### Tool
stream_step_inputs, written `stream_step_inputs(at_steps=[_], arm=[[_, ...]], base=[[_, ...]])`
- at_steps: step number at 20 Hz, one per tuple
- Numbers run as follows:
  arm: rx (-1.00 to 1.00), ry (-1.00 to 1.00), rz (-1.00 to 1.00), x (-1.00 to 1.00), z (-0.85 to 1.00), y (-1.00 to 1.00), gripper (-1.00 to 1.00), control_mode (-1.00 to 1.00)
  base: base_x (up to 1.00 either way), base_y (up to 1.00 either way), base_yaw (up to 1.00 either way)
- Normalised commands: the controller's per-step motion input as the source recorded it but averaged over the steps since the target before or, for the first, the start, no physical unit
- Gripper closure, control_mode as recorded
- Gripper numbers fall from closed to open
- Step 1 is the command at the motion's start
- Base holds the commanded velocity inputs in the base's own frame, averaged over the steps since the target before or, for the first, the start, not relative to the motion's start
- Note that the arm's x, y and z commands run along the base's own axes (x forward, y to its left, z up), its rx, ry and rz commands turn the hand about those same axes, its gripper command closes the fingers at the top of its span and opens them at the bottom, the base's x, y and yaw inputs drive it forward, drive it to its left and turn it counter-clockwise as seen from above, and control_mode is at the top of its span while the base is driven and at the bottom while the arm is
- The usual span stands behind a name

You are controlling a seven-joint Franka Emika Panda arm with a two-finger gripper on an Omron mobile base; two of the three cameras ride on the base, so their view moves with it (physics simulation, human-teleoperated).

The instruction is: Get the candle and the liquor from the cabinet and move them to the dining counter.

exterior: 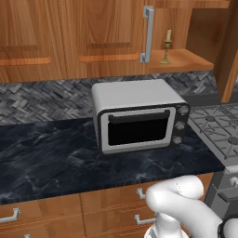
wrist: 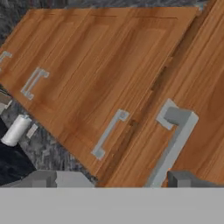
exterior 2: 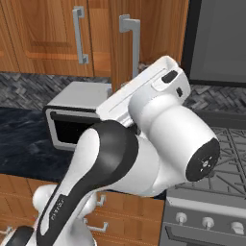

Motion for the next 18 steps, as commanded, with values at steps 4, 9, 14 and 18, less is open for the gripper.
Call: stream_step_inputs(at_steps=[4,9,14,18], arm=[[-0.25,-0.21,-0.08,-0.5,0.0,1.0,-1.0,-1.0],[-0.25,-0.1,-0.24,-0.12,0.0,0.98,-1.0,-1.0],[-0.22,0.01,-0.33,0.0,-0.04,0.84,-1.0,-1.0],[-0.19,0.12,-0.41,0.11,-0.1,0.65,-1.0,-1.0]], base=[[0.0,0.0,0.0],[0.0,0.0,0.0],[0.0,0.0,0.0],[0.0,0.0,0.0]])
